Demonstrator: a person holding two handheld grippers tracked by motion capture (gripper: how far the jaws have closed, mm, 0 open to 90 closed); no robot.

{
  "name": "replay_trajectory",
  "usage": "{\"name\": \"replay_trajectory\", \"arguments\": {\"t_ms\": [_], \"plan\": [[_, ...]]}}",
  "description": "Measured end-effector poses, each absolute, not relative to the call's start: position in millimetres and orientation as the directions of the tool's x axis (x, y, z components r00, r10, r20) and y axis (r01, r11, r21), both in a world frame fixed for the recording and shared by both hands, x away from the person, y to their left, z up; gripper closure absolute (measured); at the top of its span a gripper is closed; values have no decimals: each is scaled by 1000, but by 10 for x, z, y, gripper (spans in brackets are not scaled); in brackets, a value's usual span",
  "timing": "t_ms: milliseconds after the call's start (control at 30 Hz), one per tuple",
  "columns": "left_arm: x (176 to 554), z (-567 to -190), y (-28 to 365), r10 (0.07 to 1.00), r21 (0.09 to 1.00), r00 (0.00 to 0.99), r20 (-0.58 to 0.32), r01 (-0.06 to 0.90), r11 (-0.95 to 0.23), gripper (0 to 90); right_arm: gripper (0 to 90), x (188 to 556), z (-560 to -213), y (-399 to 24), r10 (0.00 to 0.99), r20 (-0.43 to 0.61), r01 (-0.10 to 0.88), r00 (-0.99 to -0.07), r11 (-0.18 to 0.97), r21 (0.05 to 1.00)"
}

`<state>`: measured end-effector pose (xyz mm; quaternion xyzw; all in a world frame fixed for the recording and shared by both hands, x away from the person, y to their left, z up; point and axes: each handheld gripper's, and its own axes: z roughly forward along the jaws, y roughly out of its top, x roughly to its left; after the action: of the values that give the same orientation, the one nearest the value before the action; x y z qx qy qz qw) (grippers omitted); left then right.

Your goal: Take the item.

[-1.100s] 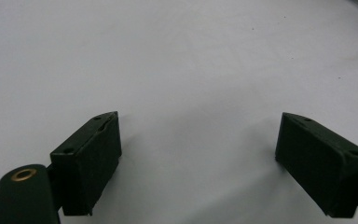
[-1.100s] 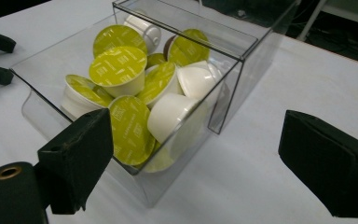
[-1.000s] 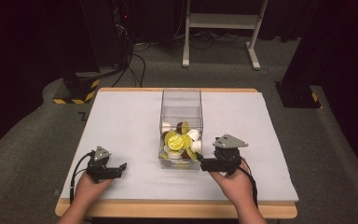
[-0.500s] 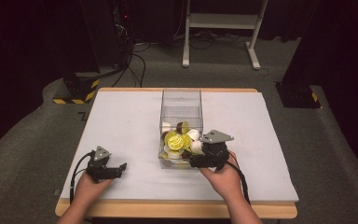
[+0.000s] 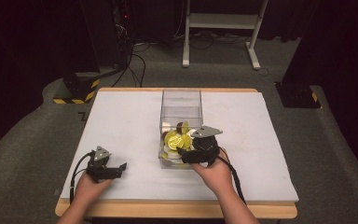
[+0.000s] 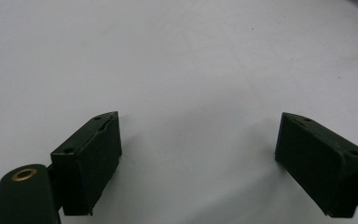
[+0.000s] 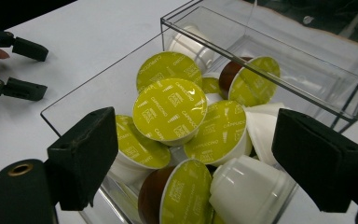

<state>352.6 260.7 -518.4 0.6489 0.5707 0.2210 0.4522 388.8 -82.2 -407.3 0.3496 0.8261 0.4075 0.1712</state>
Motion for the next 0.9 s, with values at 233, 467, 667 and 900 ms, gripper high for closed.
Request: {"name": "replay_trajectory", "arguments": {"t_ms": [233,467,667,900], "plan": [[3526,-5185,2602,940,838,248,-236,541,68,146,171,3945,-4073,-702,708,-22,426,-706,449,785],[3525,-5186,2598,940,839,246,-239,540,72,147,193,4005,-4075,-547,692,-46,417,-720,485,769],[3525,-5186,2597,939,839,245,-240,540,73,147,222,4046,-4088,-465,693,-54,428,-719,503,751],[3525,-5186,2597,940,839,245,-239,539,73,148,275,4081,-4147,-422,695,-66,450,-716,532,717]]}}
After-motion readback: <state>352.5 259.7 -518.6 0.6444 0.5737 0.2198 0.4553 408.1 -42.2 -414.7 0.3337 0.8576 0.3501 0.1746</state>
